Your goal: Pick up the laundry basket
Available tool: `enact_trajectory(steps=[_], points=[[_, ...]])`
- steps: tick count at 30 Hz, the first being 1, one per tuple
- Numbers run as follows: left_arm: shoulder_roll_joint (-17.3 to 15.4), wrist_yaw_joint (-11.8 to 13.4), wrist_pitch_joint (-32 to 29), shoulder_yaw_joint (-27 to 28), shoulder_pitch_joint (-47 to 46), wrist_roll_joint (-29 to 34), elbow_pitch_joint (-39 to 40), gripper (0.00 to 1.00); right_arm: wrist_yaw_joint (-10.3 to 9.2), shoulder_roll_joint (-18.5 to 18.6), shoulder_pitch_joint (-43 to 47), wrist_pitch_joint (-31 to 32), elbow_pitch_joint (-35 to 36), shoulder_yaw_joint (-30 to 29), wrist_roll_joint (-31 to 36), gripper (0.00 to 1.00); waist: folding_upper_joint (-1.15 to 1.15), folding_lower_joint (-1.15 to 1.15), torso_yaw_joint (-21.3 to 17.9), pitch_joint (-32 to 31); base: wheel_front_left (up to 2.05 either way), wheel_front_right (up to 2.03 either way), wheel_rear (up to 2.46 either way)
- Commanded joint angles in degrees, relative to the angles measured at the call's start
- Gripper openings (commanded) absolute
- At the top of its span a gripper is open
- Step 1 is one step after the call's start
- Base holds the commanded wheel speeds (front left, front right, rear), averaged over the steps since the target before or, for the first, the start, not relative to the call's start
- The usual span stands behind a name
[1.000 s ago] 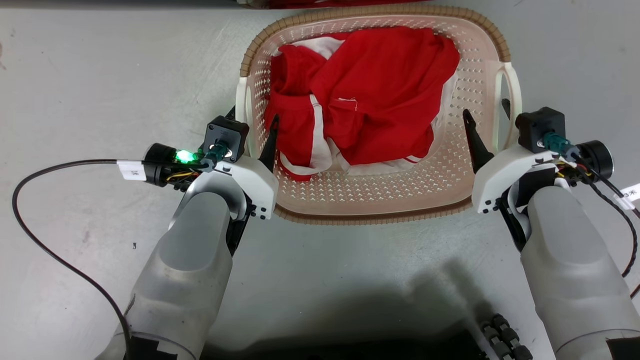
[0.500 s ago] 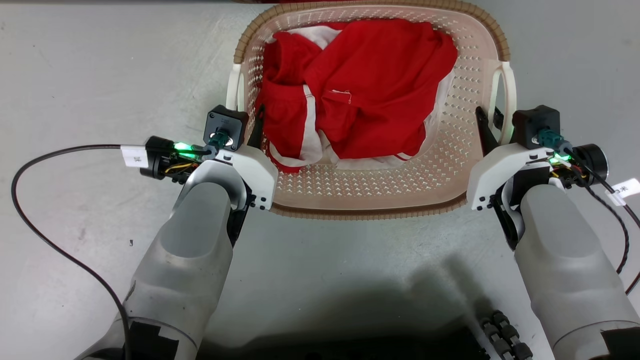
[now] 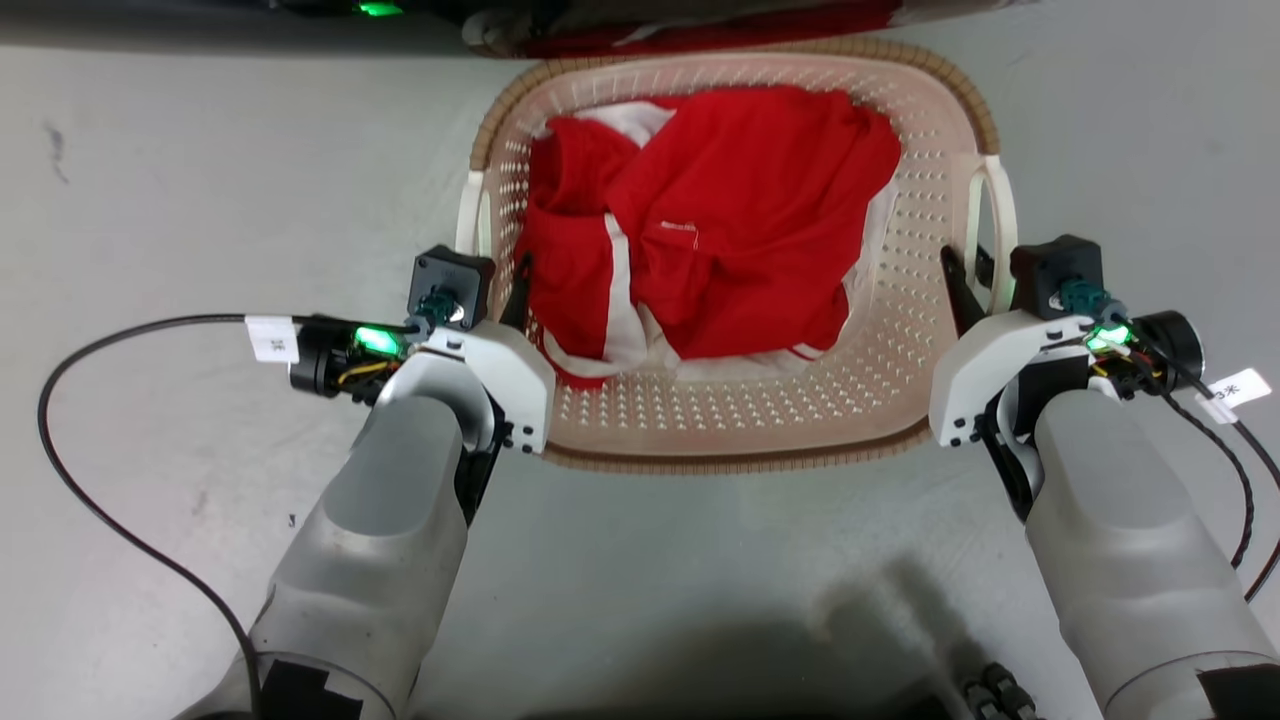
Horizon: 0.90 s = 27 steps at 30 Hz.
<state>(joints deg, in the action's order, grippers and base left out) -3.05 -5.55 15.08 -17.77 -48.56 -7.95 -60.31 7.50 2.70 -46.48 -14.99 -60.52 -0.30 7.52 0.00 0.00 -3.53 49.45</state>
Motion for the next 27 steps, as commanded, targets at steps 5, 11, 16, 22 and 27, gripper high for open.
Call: enact_trajectory(steps=[5,11,16,22,27], points=[[0.3,-1.5,0.1,-2.6,1.9,-2.4,-2.0,0.00,-0.02,0.3,1.1,-0.4,-0.8,0.9,0.9,0.00,0.00,0.00,0.7,-6.2,0.00,0.00,0.00],[0.3,-1.8,0.1,-4.3,2.7,-5.0,-4.3,0.00,-0.02,0.3,2.2,-0.5,-2.2,1.6,1.0,0.00,0.00,0.00,1.3,-10.9,0.00,0.00,0.00],[0.3,-2.1,0.0,-7.1,3.7,-8.4,-7.1,0.00,-0.02,0.3,3.4,-0.5,-4.2,2.6,0.9,0.00,0.00,0.00,1.9,-15.6,0.00,0.00,0.00],[0.3,-2.4,-3.1,-10.9,5.4,-13.6,-9.1,0.00,-0.02,0.3,5.3,-0.4,-8.1,4.0,0.3,0.00,0.00,0.00,2.8,-21.9,0.00,0.00,0.00],[0.4,-2.3,-7.8,-15.3,8.2,-19.1,-7.7,0.00,-0.02,0.3,7.0,0.0,-11.4,6.0,-1.0,0.00,0.00,0.00,3.4,-26.6,0.00,0.00,0.00]])
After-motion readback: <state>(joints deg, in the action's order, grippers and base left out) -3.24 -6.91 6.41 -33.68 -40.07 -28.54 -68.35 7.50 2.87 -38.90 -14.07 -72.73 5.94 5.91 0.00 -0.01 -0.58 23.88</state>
